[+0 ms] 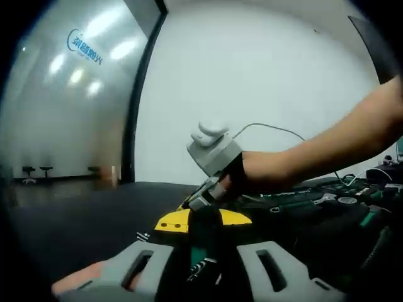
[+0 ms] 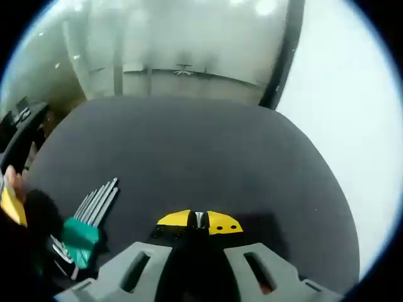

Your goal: Pick up the tools and put them into their designated positions in the toolbox.

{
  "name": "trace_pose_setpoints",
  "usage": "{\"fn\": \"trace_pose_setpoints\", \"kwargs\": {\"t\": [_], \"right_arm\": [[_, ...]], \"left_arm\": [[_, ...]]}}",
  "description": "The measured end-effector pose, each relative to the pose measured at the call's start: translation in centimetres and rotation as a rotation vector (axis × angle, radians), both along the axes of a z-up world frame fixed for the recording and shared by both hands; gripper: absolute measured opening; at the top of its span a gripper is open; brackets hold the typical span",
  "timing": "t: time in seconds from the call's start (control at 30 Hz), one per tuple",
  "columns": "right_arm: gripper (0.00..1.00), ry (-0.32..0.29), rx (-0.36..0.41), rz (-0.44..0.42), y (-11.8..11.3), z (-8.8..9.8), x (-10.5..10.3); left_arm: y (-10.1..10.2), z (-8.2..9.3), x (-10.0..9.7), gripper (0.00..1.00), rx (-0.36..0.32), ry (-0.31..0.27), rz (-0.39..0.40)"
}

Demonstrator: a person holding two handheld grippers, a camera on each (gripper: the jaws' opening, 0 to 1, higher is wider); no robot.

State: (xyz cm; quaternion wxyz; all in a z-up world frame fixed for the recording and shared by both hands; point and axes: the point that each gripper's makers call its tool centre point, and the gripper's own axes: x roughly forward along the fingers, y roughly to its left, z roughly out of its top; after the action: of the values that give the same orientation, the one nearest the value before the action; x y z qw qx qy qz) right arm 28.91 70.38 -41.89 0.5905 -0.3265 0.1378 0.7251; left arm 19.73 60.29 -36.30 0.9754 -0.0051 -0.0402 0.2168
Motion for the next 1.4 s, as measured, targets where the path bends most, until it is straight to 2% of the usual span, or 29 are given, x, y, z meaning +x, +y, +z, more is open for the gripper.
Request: {"fn": "trace_pose_setpoints", "kwargs": {"t": [0.03,0.07,0.13,0.2,0.23,0.27,0.3,0.37,0.4,0.5,0.57,0.6,0.63,0.67,0.7,0.73,0.83,0.9,0.93,1.0,1.03,1.07,1.1,1.17,1.23,1.27,1.33,1.37,1.4], "right_arm": [[0.00,0.016,0.010,0.035,-0.1,0.7,-0.3],[0.00,0.121,0.024,-0.007,-0.9,2.1,-0.4],[0.00,0.314,-0.018,-0.045,-2.7,4.1,-0.7],[0.00,0.215,0.017,-0.078,-4.3,5.5,2.0],[0.00,0.118,0.025,-0.059,-5.0,6.0,3.0],[0.00,0.062,0.030,-0.037,-5.2,6.1,3.3],[0.02,0.040,0.045,-0.049,-5.0,5.9,3.3],[0.12,0.106,0.028,-0.069,-4.1,4.5,2.1],[0.14,0.111,0.033,-0.072,-3.5,3.8,1.7],[0.15,0.059,0.068,-0.033,-1.3,1.2,0.7],[0.15,0.058,0.032,-0.041,-0.4,-1.0,0.2],[0.16,0.058,-0.006,-0.019,-0.3,-2.2,-0.3],[0.11,0.029,-0.009,0.026,0.0,-2.8,-0.6],[0.07,-0.002,0.036,0.084,0.3,-2.4,-1.0],[0.06,-0.076,0.074,0.139,1.0,-2.0,-1.2],[0.06,-0.081,0.045,0.145,0.8,-2.2,-1.2],[0.06,-0.020,0.038,0.116,0.1,-1.1,-0.1],[0.06,0.004,0.038,0.152,-0.8,-0.3,-0.3],[0.06,-0.040,0.070,0.212,-1.9,1.2,-0.6],[0.07,-0.046,0.145,0.312,-3.6,3.8,-1.5],[0.07,-0.088,0.200,0.354,-5.3,5.6,-1.5],[0.07,-0.096,0.236,0.373,-6.5,7.0,-1.5],[0.07,-0.057,0.254,0.393,-8.9,8.3,-1.8],[0.07,-0.074,0.209,0.421,-12.8,8.8,-2.0],[0.07,-0.075,0.154,0.477,-17.8,8.4,-3.1],[0.07,-0.077,0.133,0.472,-19.6,8.2,-3.2],[0.07,-0.007,0.089,0.464,-23.4,7.7,-3.9],[0.07,0.005,0.053,0.451,-25.9,6.8,-3.7],[0.07,-0.035,0.011,0.432,-27.9,5.6,-2.7]], "left_arm": [[0.3,-0.1,0.0,0.15,0.000,0.002,0.001],[0.4,-0.1,0.0,0.15,0.002,0.006,0.000],[0.9,-0.1,0.1,0.15,0.002,0.003,-0.003],[0.8,0.0,0.0,0.15,0.005,-0.001,-0.002],[0.6,0.1,0.0,0.15,0.006,-0.006,-0.001],[0.3,0.2,0.0,0.15,0.008,-0.008,0.002],[0.3,0.1,0.0,0.15,0.009,-0.007,0.004],[0.1,0.0,0.1,0.15,0.014,0.004,0.002],[-0.1,-0.1,0.2,0.15,0.019,0.015,0.000],[-0.1,-0.1,0.3,0.15,0.021,0.015,0.000],[-0.2,0.0,0.3,0.15,0.019,0.014,0.004],[-0.2,0.0,0.3,0.15,0.019,0.012,0.003],[-0.3,0.0,0.3,0.15,0.020,0.011,0.004],[-0.4,0.0,0.4,0.15,0.021,0.012,0.003],[-0.5,0.0,0.4,0.15,0.021,0.014,0.002],[-0.5,-0.1,0.4,0.15,0.021,0.019,0.002],[-0.1,-0.2,0.5,0.15,0.022,0.020,0.003],[0.8,-0.1,0.4,0.15,0.019,0.007,0.005],[1.1,-0.1,0.4,0.15,0.018,0.004,0.008],[0.7,-0.3,0.6,0.15,0.012,0.014,0.004],[0.8,-0.4,0.7,0.15,0.012,0.019,0.002],[0.8,-0.5,0.7,0.15,0.013,0.023,0.001],[0.8,-0.5,0.7,0.15,0.015,0.024,0.000],[0.5,-0.3,0.7,0.15,0.018,0.013,-0.007],[-0.5,-0.1,0.8,0.15,0.024,0.008,-0.022],[-0.8,-0.2,1.0,0.15,0.026,0.012,-0.033],[-1.5,-0.5,1.5,0.15,0.049,0.045,-0.065],[-1.8,-0.6,1.7,0.15,0.073,0.065,-0.070],[-2.0,-0.6,1.8,0.15,0.089,0.074,-0.070]]}}
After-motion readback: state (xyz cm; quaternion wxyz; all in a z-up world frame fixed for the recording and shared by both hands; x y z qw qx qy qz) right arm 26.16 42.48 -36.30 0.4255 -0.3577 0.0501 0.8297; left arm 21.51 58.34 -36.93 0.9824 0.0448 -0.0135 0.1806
